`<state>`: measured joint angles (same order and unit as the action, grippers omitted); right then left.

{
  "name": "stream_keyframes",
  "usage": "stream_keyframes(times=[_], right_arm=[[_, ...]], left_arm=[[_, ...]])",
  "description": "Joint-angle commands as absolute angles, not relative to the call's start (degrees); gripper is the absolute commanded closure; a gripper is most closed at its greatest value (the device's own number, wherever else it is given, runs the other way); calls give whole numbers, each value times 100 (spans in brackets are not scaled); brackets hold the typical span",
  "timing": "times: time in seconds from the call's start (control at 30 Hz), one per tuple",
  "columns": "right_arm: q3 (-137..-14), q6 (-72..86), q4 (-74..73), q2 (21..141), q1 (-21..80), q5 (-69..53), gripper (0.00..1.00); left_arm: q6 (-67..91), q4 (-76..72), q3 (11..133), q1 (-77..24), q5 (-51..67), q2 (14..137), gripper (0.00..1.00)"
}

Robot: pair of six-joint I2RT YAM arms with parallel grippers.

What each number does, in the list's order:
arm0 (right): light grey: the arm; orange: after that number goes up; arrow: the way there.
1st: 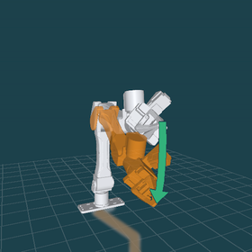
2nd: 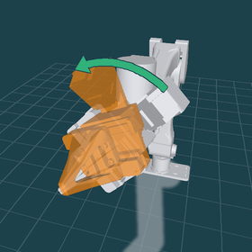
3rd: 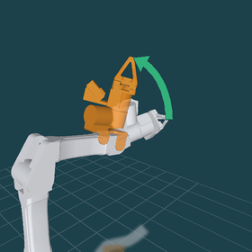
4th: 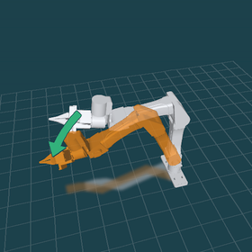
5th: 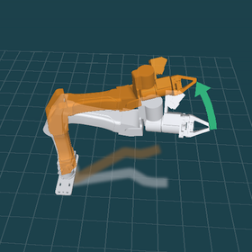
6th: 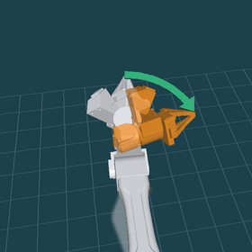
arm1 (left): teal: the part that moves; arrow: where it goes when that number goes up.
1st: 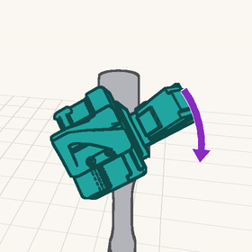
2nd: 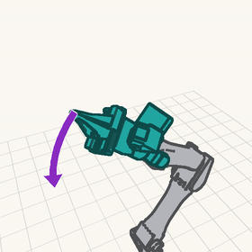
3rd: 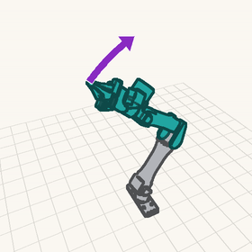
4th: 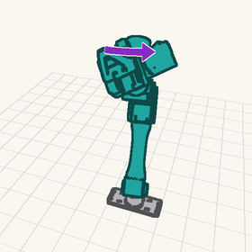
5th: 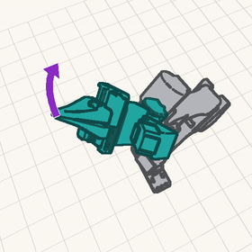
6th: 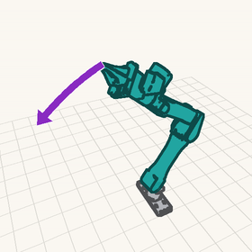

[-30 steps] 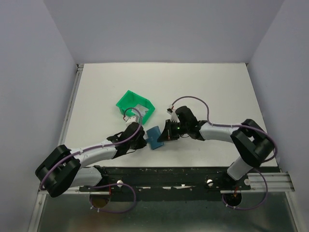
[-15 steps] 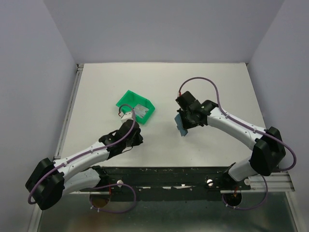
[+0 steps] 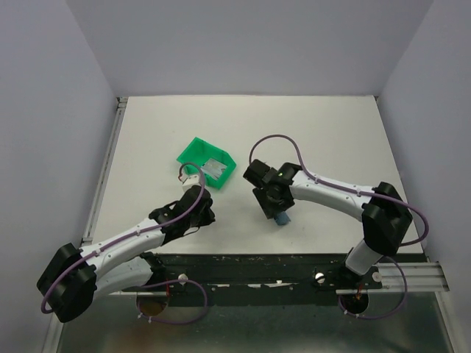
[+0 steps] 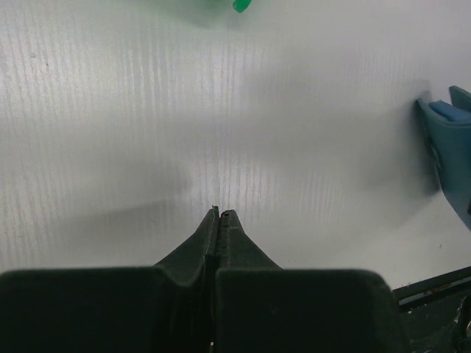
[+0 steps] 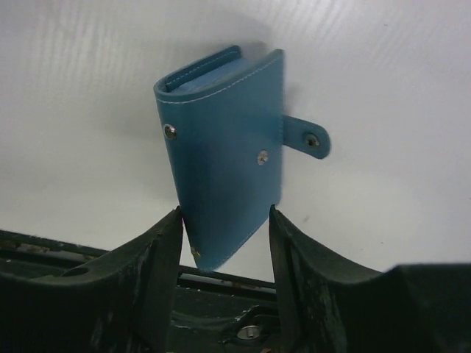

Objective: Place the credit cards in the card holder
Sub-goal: Turn over the card holder at the center of the board.

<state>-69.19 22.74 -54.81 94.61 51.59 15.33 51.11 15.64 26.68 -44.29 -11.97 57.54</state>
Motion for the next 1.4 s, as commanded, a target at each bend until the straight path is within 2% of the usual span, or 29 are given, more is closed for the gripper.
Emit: stream_keyframes(times=[0.0,0.1,0.17,0.3,0.4,0.5,0.73,0.97,1.37], right_arm=[[-6778,2347,-4731,9159,5326,706,40],[-6312,2434,-3808,8676,5326,-278,39],[-6118,2540,-3447,8395,5326,-422,39],[-5977,2654,-3532,7972,5239,472,39],[-5889,2742,-3875,7910,4774,808,40],[-5705,2760,-3999,7630,4195,993,45],[-5230,2689,-3701,7347,3024,186,57],[-4983,2821,-3454,7348,2821,-193,62],[-4869,2821,-3384,7277,2716,-228,64]], left_arm=[[5203,1626,2610,-4403,-1257,5765,100],[5229,1617,2602,-4403,-1248,5792,100],[5247,1600,2610,-4403,-1248,5809,100],[5203,1504,2680,-4403,-1178,5853,100],[4914,1153,2847,-4403,-819,5958,100],[4554,862,3189,-4430,-397,6152,99],[4026,35,4094,-4588,632,7003,97],[3885,342,5044,-5044,827,8357,98],[4061,35,5132,-5335,1239,9333,98]])
